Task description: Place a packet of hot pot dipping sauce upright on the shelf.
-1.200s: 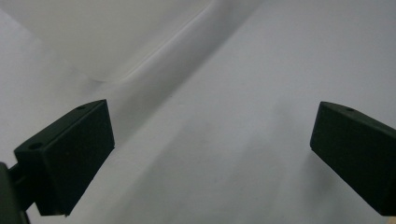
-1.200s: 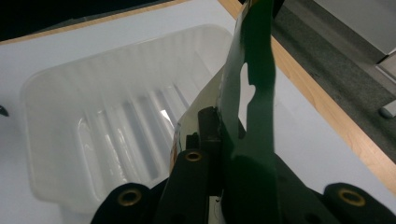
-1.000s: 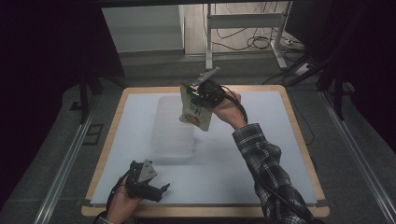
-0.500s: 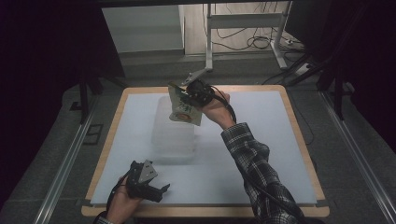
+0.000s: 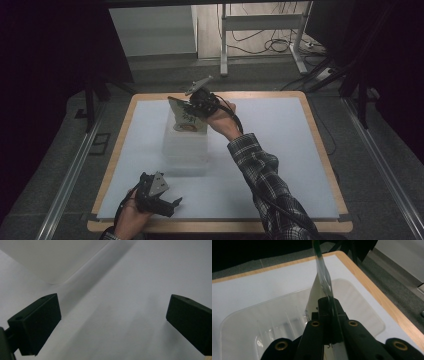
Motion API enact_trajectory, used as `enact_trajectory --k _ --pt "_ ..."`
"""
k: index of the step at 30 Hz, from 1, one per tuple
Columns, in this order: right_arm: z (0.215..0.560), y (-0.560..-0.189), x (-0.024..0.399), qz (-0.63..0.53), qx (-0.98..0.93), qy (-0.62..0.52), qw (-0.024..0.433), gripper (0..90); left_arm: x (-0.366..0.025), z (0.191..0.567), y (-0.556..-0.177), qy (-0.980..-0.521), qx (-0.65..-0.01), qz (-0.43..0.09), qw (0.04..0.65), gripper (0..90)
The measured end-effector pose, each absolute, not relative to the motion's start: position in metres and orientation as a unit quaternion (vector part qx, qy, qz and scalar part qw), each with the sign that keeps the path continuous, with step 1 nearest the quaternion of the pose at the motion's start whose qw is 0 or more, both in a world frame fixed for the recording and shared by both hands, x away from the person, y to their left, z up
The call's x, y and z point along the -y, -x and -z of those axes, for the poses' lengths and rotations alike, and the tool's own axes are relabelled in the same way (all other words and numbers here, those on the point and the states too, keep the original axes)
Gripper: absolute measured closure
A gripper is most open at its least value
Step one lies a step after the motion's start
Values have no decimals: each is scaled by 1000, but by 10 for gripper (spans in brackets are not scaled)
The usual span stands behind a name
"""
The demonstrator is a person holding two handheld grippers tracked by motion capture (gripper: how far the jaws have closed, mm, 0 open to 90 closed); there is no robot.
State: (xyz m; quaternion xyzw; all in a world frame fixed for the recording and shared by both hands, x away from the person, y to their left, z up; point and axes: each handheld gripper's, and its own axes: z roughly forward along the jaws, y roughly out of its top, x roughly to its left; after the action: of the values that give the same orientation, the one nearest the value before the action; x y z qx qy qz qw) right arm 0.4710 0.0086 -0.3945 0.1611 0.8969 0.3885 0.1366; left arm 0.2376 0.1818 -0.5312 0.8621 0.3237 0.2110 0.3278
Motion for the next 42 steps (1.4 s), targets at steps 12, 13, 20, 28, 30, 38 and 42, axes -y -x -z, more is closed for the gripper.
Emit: enact_trajectory --k 12,13,20,28,30,38,42 --pt "407 -476 -6 -396 -892 -177 128 798 -183 531 -238 -860 -325 -212 330 0" --pt "406 -475 -6 -393 -893 -176 131 788 -183 531 -238 -860 -325 -212 330 0" --pt "407 -473 -4 -387 -895 -175 135 682 -182 531 -238 -861 -324 -213 329 0" --pt "411 -469 0 -387 -894 -179 136 503 -182 531 -238 -862 -323 -213 328 0" --pt "411 -469 1 -388 -893 -180 136 488 -182 531 -238 -862 -323 -213 329 0" --pt "412 -467 12 -396 -893 -180 116 450 -181 531 -238 -864 -321 -213 324 0" --pt "412 -465 15 -399 -891 -180 117 430 -181 531 -238 -865 -320 -214 323 0"
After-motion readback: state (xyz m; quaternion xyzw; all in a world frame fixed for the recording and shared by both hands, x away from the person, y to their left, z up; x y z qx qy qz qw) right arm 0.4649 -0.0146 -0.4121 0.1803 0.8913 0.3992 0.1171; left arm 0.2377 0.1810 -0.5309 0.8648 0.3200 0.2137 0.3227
